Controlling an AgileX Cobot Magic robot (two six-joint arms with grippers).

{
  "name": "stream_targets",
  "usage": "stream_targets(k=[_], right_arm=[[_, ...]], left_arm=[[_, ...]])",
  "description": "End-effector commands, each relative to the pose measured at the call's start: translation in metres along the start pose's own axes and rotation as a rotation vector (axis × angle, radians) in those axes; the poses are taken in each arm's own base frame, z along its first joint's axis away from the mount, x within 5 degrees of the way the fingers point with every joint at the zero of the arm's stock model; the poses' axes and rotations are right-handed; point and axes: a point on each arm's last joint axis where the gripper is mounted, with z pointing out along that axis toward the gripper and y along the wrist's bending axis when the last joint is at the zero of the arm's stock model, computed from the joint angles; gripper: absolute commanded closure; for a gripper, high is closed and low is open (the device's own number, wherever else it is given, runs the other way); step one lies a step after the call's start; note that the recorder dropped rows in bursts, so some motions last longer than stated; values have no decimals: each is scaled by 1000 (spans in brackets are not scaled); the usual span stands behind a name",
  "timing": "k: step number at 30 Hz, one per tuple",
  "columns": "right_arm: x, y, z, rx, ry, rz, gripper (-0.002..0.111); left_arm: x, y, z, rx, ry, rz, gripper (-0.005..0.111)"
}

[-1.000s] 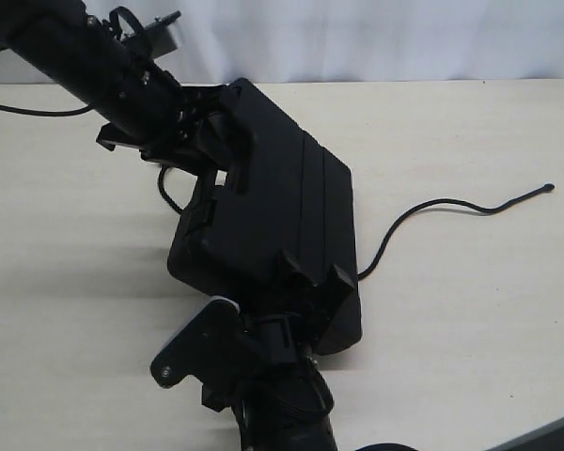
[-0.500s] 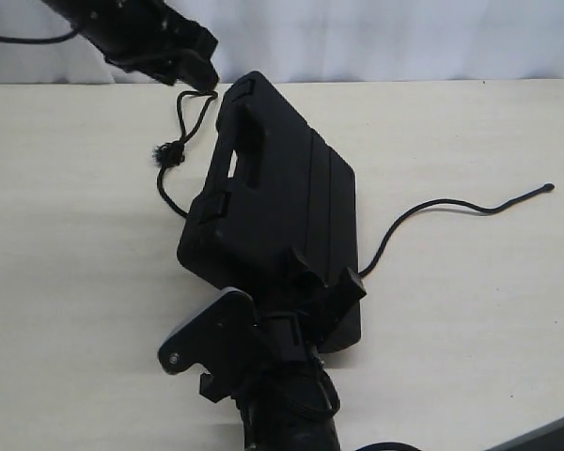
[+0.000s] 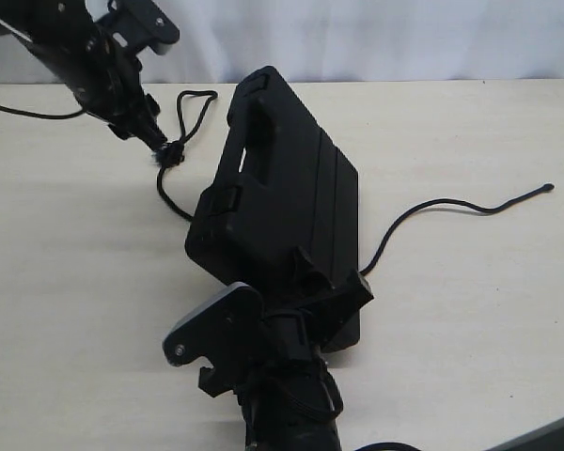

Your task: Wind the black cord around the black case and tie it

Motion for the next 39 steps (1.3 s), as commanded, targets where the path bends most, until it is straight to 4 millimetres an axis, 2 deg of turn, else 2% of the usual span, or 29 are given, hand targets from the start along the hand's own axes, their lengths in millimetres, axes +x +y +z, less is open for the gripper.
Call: stream_targets(k=[1,4,6,10,18,30,31,34,39], right_arm=[[0,-4,2,28,25,47,104],[0,-4,2,28,25,47,104],[0,-4,2,25,20,45,104],[0,-4,2,23,16,43,104],[0,-4,2,23,16,43,104],[-1,-4,2,19,9,41,104],[-1,-4,2,19,9,41,104],[-1,-3,2,17,5,39,104],[-1,-3,2,17,5,39,104]], left_arm=[[1,2,34,-6,-62,-155,54],[7,10,57,8,-49,-296,54],[10,16,71,44,24,-364,54],[3,22,93,159,103,-495,54],[-15,19,119,165,-3,-512,54],[-10,13,149,142,-45,-533,55],[-10,13,149,144,-43,-535,61],[-11,12,147,160,-38,-554,105],[-17,21,120,174,-43,-576,107]])
